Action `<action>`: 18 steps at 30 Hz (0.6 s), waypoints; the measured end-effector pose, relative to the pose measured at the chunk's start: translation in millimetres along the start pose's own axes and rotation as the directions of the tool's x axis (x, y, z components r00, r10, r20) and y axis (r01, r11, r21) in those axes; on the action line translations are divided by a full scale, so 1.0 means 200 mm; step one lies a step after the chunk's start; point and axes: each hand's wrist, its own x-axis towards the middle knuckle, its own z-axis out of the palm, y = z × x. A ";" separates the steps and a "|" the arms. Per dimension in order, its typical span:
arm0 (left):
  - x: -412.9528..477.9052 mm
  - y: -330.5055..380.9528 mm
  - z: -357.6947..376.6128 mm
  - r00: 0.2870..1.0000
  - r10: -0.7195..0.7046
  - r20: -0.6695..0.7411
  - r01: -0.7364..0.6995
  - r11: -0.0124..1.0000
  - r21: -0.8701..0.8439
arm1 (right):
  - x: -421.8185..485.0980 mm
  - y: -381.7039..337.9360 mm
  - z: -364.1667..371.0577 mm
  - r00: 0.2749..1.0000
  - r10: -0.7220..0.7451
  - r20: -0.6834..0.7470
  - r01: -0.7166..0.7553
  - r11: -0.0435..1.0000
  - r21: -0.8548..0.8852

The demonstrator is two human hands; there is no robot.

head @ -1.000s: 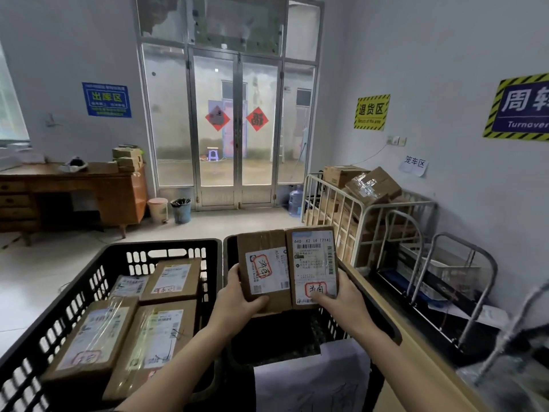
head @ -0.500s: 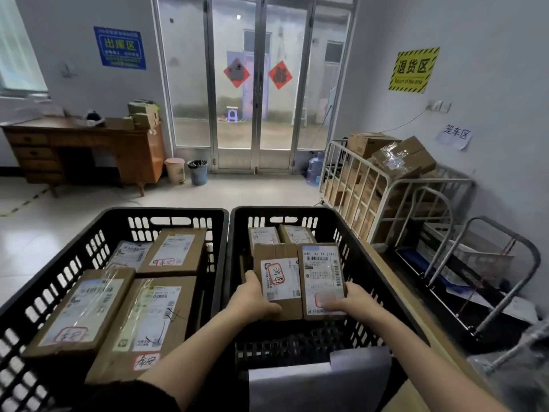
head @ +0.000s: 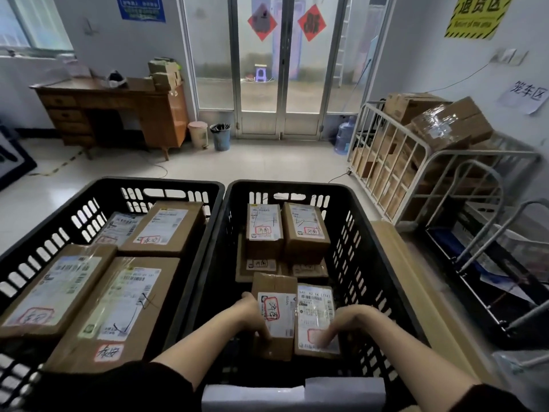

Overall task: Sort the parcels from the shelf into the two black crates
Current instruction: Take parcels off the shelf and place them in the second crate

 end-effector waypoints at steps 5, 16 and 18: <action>0.06 -0.11 0.07 0.992 -0.082 0.101 0.077 0.996 0.047 | 0.07 0.04 0.04 0.991 0.048 0.123 -0.041 0.998 -0.054; 0.21 -0.10 0.01 0.968 -0.247 0.050 0.250 0.965 -0.080 | 0.21 -0.05 0.07 0.991 -0.136 0.000 0.136 0.987 -0.082; 0.23 -0.11 0.01 0.971 -0.238 0.036 0.241 0.964 -0.111 | 0.22 -0.05 0.06 0.989 -0.151 0.006 0.151 0.986 -0.074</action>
